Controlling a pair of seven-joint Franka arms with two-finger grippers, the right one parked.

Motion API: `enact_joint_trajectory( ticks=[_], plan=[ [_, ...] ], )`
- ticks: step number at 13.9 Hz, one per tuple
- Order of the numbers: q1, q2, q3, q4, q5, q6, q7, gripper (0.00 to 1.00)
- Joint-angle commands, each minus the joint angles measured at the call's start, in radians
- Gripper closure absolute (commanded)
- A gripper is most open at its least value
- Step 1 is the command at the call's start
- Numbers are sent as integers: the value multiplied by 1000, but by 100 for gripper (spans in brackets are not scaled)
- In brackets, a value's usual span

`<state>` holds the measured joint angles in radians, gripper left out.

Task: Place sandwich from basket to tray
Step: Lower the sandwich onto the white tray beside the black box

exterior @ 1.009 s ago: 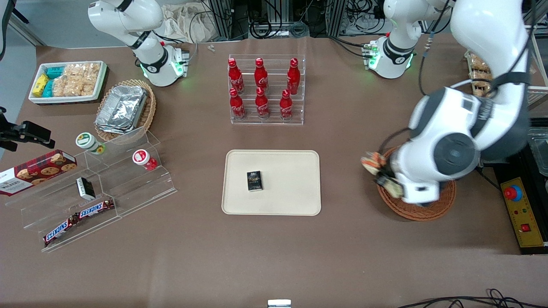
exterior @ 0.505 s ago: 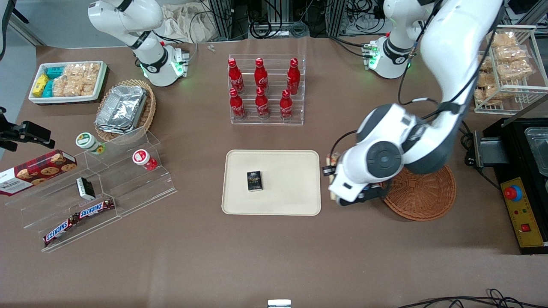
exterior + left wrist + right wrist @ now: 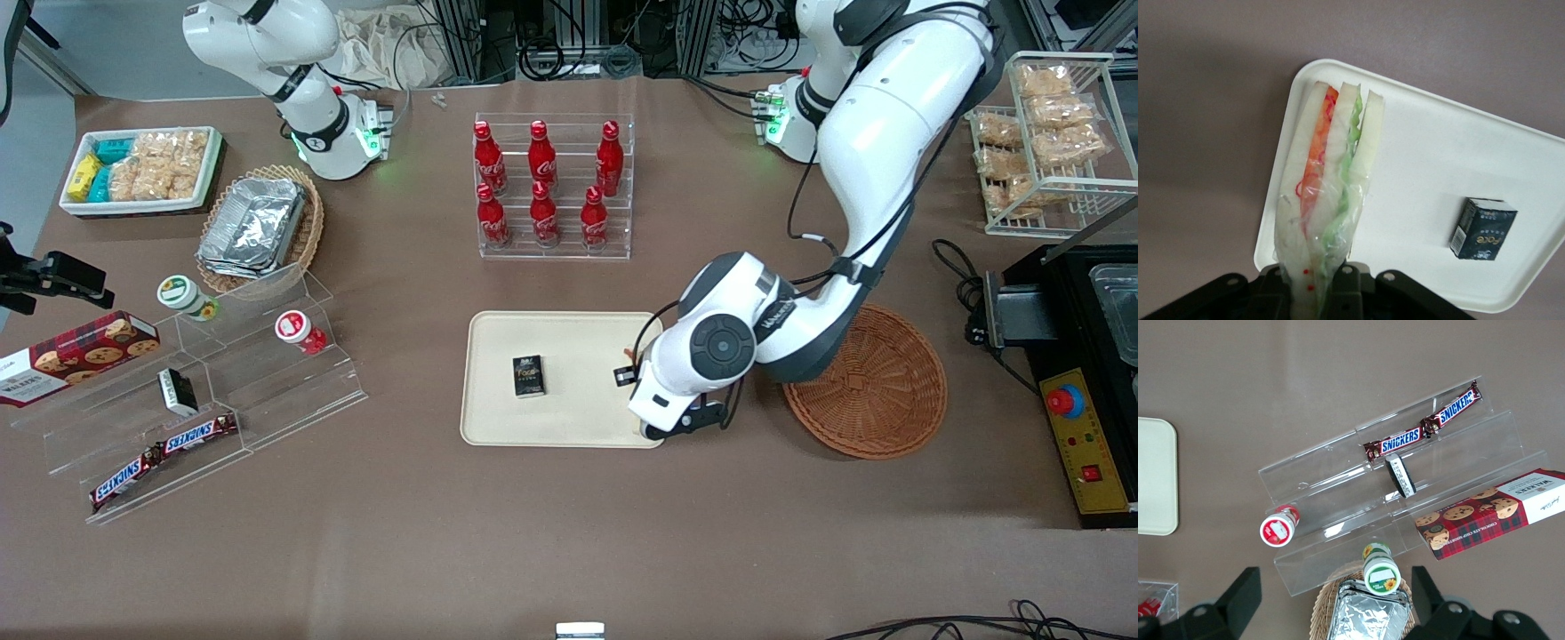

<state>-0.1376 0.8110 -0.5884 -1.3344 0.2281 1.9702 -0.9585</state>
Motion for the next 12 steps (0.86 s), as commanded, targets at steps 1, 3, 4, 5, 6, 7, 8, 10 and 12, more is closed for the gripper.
enact_joint_trajectory(
  ticks=[1, 3, 4, 5, 6, 7, 8, 10, 12],
  plan=[
    [-46, 43, 18, -14, 112, 50, -86, 100],
    [-48, 69, 18, -16, 137, 62, -92, 100],
    [-50, 70, 18, -17, 137, 61, -92, 100],
    [-50, 70, 18, -17, 135, 61, -91, 100],
    [-56, 71, 18, -19, 134, 59, -92, 100],
    [-72, 70, 18, -25, 134, 52, -94, 89],
    [-73, 70, 18, -38, 137, 50, -97, 33],
    [-65, 62, 18, -40, 137, 47, -98, 0],
    [-62, 16, 18, -34, 131, -11, -98, 0]
  ],
)
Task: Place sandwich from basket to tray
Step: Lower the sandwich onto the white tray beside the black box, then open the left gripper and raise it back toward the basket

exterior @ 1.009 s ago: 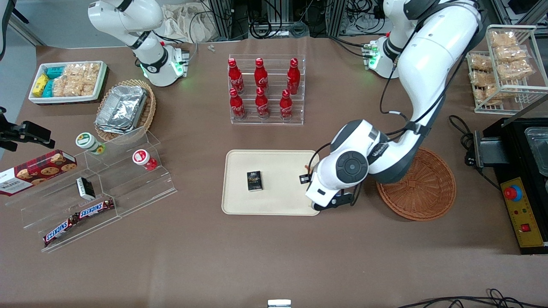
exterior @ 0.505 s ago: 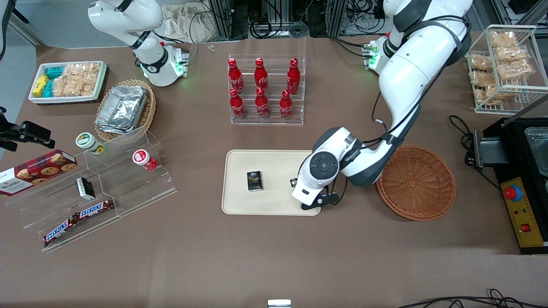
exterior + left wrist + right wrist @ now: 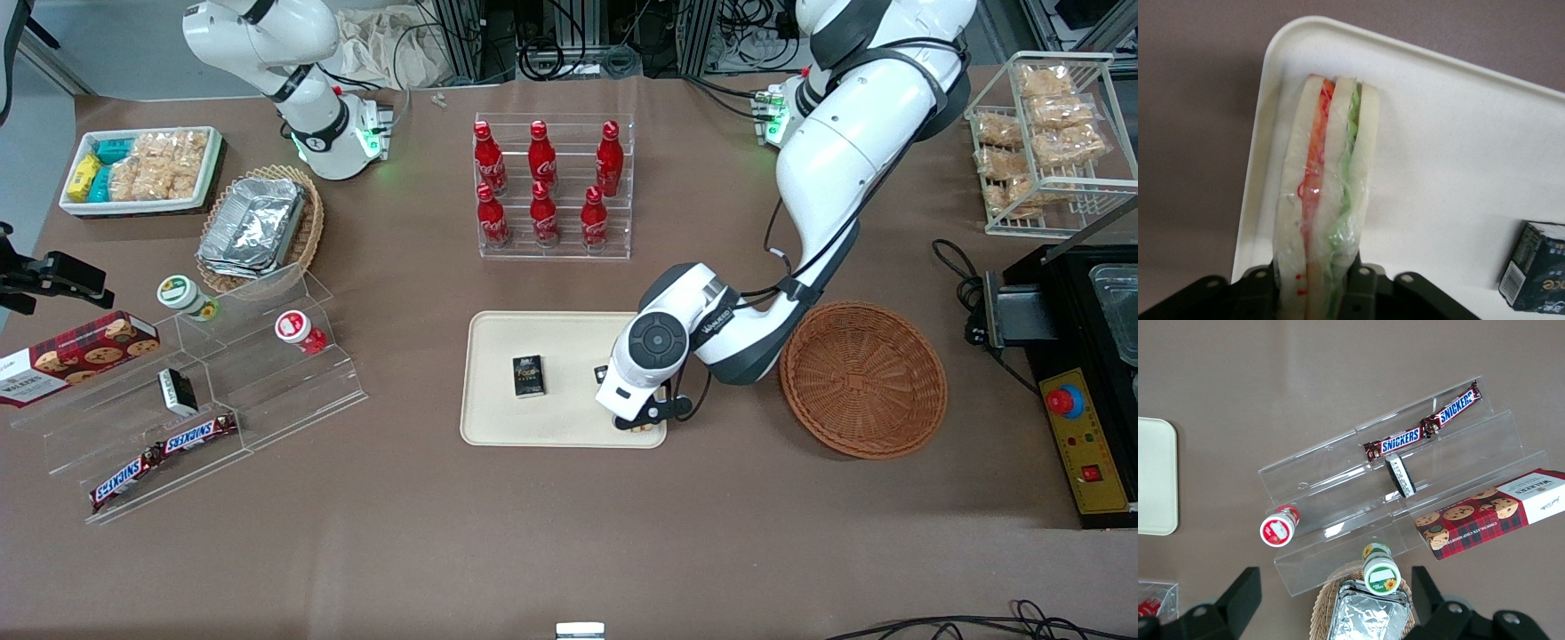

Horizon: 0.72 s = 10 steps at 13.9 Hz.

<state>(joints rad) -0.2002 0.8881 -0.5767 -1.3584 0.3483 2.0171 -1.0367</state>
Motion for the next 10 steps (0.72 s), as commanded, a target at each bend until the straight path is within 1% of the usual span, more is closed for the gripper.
enact_joint_trajectory(
  ticks=[1, 2, 3, 4, 5, 6, 8, 9, 10],
  plan=[
    [2, -99, 8, -2, 18, -120, -19, 0],
    [2, -135, 9, 7, 18, -162, -17, 0],
    [43, -171, 14, 5, 3, -181, -7, 0],
    [95, -207, -1, -2, -2, -187, 6, 0],
    [128, -247, -23, -7, -3, -202, 39, 0],
    [161, -276, -32, -7, -20, -233, 88, 0],
    [223, -351, -37, -27, -75, -279, 217, 0],
    [275, -406, -37, -65, -103, -296, 298, 0],
    [332, -470, -37, -117, -148, -298, 396, 0]
  ],
)
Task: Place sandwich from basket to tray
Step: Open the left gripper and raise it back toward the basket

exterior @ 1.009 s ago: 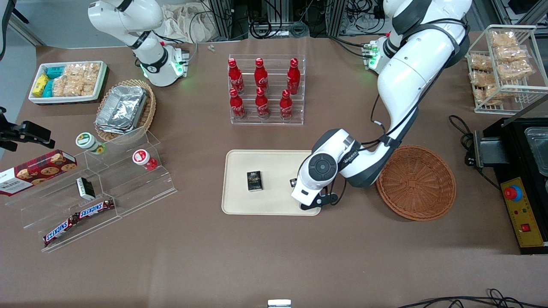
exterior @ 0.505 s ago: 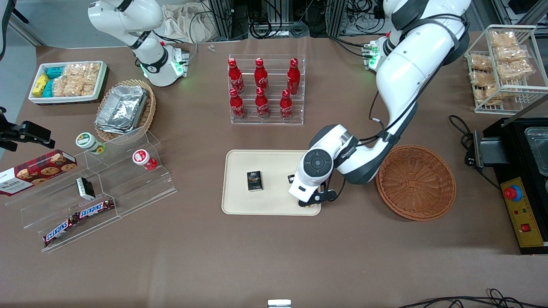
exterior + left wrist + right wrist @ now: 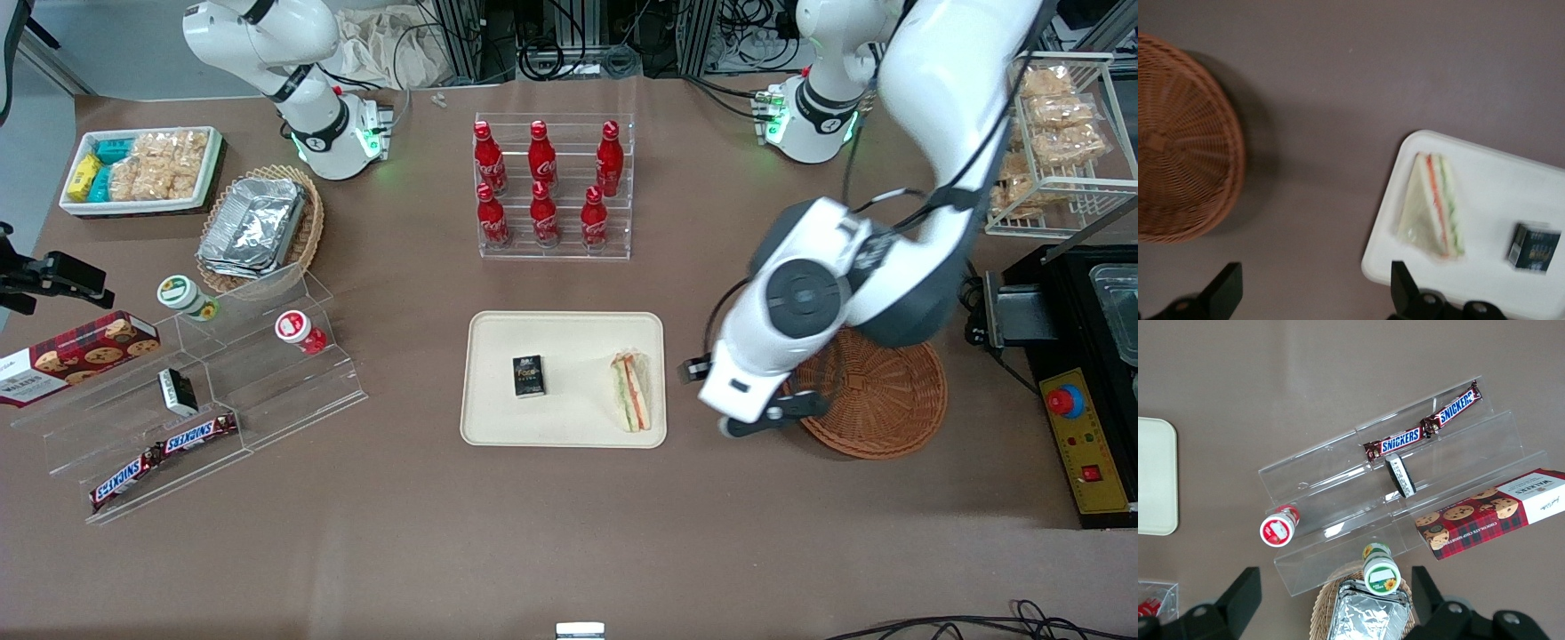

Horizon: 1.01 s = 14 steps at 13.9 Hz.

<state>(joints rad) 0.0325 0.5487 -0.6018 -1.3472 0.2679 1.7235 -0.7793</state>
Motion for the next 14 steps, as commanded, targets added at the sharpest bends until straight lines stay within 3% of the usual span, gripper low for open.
enact_joint_trajectory(
  ticks=[1, 4, 8, 10, 14],
  plan=[
    [151, -200, -12, -188, -103, -2, 240, 0],
    [219, -352, 13, -308, -125, -9, 482, 0],
    [60, -469, 363, -349, -235, -71, 851, 0],
    [-9, -472, 476, -346, -248, -99, 949, 0],
    [-12, -394, 484, -219, -236, -154, 965, 0]
  ],
)
